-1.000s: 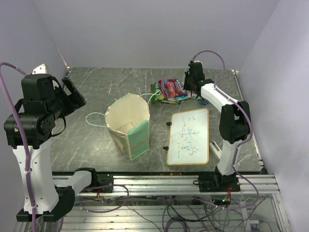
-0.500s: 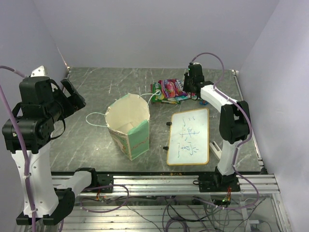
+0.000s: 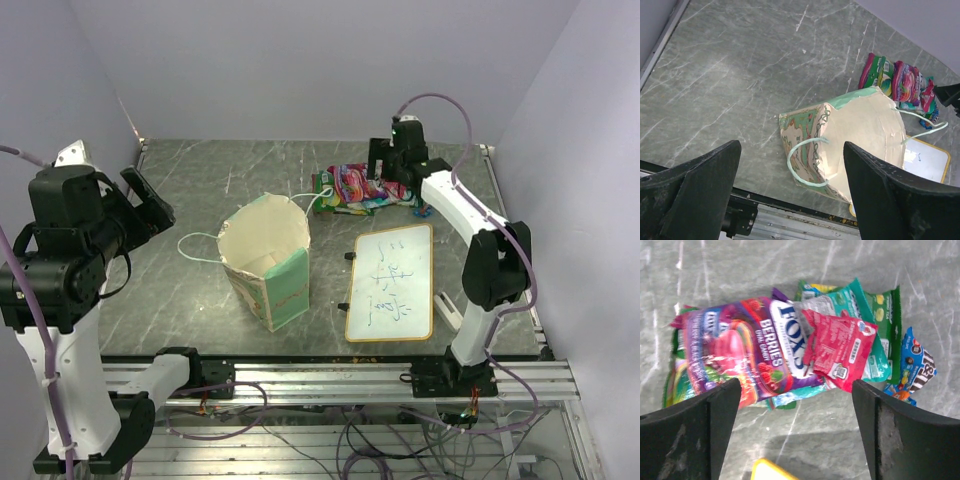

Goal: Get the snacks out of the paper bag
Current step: Place the snack at the center of the board, then reset both arms

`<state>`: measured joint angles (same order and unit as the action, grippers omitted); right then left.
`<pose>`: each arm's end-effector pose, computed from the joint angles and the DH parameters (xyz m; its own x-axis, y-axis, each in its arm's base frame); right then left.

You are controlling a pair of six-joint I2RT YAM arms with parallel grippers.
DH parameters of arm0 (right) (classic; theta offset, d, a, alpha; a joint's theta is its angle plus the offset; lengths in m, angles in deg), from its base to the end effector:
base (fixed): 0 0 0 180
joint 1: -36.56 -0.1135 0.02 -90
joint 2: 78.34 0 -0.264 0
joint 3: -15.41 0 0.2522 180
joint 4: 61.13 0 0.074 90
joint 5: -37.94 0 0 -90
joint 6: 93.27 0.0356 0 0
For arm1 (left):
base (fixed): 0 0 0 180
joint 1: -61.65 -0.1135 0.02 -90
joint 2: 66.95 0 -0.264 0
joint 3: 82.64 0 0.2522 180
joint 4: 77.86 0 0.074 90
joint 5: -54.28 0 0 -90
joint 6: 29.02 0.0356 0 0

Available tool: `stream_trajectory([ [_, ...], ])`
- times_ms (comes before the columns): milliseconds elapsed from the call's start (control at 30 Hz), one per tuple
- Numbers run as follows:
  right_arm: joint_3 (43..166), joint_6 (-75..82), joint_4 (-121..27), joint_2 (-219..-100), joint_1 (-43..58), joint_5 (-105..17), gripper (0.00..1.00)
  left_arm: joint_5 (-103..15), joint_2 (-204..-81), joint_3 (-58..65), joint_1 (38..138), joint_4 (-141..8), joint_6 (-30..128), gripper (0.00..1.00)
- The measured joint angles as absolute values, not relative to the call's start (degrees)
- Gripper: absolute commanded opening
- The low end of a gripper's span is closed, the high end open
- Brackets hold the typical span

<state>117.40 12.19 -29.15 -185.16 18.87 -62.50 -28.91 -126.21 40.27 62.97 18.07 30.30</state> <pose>0.4164 0.1260 0.2797 -0.5930 0.0860 -0.8006 -0.0026 0.9941 0.1088 0.0895 0.0022 0.5080 -0.4197 -0.4971 -0.7594 -0.3390 0.8620 -0.3769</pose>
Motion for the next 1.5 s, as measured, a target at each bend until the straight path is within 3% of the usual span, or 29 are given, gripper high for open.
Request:
stream_trajectory([
  [367,128.22,13.29,-6.26,-176.46,7.40,-60.73,1.00,-33.70,-126.87,39.76,62.97,13.96,30.80,0.93],
  [600,129.48,13.44,5.21,-155.68,8.60,-56.46,1.00,-42.49,-129.80,43.76,62.95,8.06,30.65,0.93],
  [867,141.42,14.82,10.37,-134.48,8.49,-56.64,1.00,-53.22,-127.33,43.94,62.95,-3.19,27.85,0.95],
  [1500,145.26,19.30,16.90,-135.55,8.47,-64.53,1.00,-56.71,-127.35,51.81,62.95,-4.33,28.48,0.91],
])
